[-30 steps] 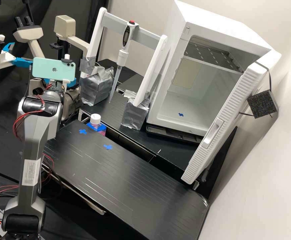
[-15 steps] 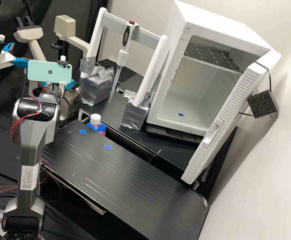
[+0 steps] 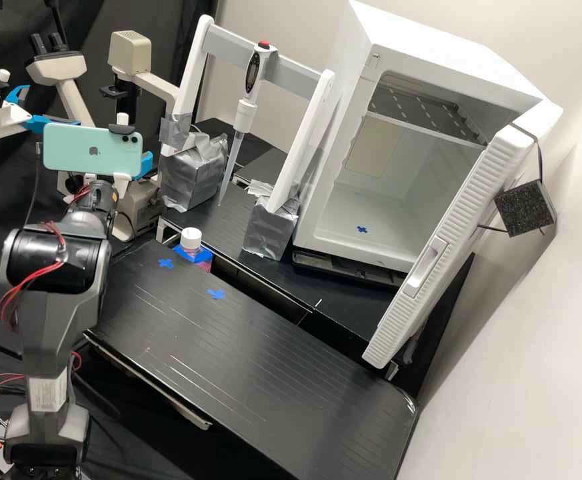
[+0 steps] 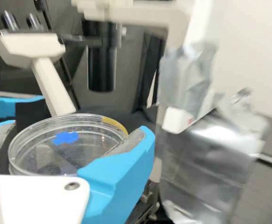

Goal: Move the petri dish to the bench

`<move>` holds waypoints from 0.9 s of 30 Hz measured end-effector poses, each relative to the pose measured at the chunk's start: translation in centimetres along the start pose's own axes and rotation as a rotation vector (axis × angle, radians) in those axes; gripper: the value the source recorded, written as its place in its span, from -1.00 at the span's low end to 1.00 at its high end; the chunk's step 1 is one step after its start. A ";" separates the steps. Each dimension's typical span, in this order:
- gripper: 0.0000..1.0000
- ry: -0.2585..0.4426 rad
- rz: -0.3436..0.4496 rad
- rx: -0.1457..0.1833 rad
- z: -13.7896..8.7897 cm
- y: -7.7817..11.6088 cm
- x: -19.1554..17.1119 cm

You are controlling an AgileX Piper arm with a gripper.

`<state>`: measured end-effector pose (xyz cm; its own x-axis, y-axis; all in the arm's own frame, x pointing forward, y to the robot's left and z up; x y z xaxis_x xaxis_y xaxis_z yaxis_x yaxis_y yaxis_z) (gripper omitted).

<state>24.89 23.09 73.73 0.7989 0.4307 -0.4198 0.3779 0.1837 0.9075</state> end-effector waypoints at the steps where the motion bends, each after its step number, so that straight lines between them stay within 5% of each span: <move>1: -1.00 0.001 0.008 -0.006 0.1 -0.2 -0.8; 15: -1.00 -0.054 0.149 -0.082 3.3 -1.4 -10.4; 22: -1.00 -0.187 0.236 -0.060 6.6 -1.1 -13.6; 27: -1.00 -0.286 0.282 -0.011 8.9 -1.1 -15.5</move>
<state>16.30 8.39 79.10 0.9692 0.2026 -0.1399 0.1208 0.1037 0.9872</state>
